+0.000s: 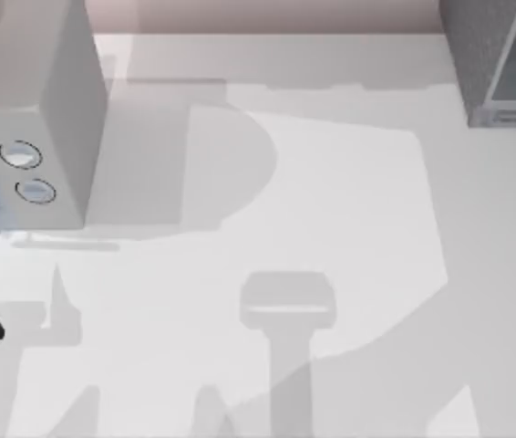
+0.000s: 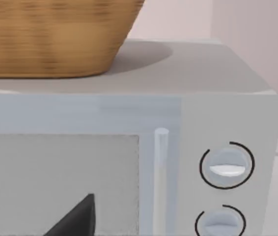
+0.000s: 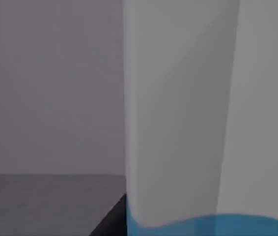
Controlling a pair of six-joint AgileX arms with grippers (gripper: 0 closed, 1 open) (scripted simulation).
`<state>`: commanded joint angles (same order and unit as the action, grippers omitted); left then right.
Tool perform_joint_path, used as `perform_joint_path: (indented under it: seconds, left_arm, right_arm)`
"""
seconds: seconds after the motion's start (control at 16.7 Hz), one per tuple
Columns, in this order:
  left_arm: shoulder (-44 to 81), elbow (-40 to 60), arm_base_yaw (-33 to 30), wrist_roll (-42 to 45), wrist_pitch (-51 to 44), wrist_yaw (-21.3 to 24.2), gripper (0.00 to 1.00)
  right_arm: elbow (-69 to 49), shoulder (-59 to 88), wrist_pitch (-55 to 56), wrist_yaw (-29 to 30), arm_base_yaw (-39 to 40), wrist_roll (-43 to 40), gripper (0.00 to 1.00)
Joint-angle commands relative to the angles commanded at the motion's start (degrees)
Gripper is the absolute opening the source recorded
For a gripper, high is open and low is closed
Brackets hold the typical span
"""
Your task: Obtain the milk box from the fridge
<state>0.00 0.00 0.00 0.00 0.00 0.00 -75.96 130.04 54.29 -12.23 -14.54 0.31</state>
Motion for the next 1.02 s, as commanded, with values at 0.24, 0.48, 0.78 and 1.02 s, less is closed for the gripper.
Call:
perform_joint_path:
  seconds: [0.24, 0.48, 0.78, 1.02]
  left_arm:
    - [0.0, 0.0, 0.0, 0.0, 0.0, 0.0, 1.0]
    - [0.0, 0.0, 0.0, 0.0, 0.0, 0.0, 1.0]
    - [0.0, 0.0, 0.0, 0.0, 0.0, 0.0, 1.0]
    - [0.0, 0.0, 0.0, 0.0, 0.0, 0.0, 1.0]
  right_arm:
    - [-0.88, -3.34, -4.41, -0.06, 0.02, 0.06, 0.0]
    - [-1.23, -4.09, -5.27, -0.09, 0.0, 0.08, 0.0]
    - [3.1, -7.31, -3.18, -0.94, -0.33, 0.21, 0.0]
    - [15.76, -14.05, 1.17, -2.39, -1.92, 0.32, 0.0]
